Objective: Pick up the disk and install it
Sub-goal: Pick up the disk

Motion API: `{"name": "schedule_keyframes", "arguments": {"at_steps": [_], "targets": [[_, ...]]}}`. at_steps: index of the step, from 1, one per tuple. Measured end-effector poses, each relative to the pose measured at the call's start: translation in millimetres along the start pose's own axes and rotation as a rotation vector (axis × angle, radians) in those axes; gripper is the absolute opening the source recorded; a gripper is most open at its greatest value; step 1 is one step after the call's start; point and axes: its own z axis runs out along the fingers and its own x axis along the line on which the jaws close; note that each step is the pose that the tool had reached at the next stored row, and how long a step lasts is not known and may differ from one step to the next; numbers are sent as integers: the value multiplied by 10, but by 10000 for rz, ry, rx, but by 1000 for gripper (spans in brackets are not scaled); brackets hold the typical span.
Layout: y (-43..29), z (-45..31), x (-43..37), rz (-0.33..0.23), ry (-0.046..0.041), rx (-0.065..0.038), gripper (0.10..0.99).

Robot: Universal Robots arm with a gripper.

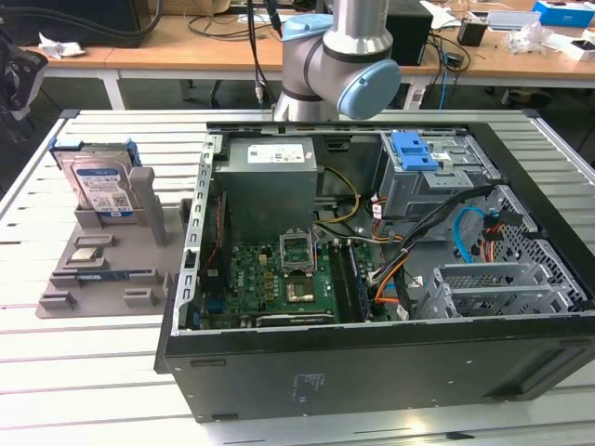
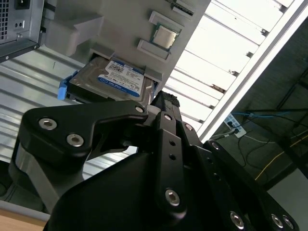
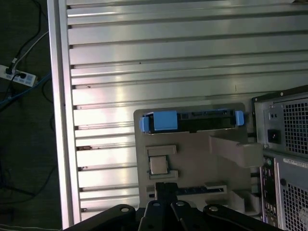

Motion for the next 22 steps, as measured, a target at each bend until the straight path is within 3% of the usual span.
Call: {"name": "schedule_keyframes", "arguments": {"at_steps": [3, 10, 17, 22], "targets": [[0, 0, 0, -60, 2, -1, 106], [0, 0, 0, -1373, 32, -31, 106], [0, 0, 0, -2263, 53, -52, 106], [0, 0, 0, -3396, 80, -78, 106]]}}
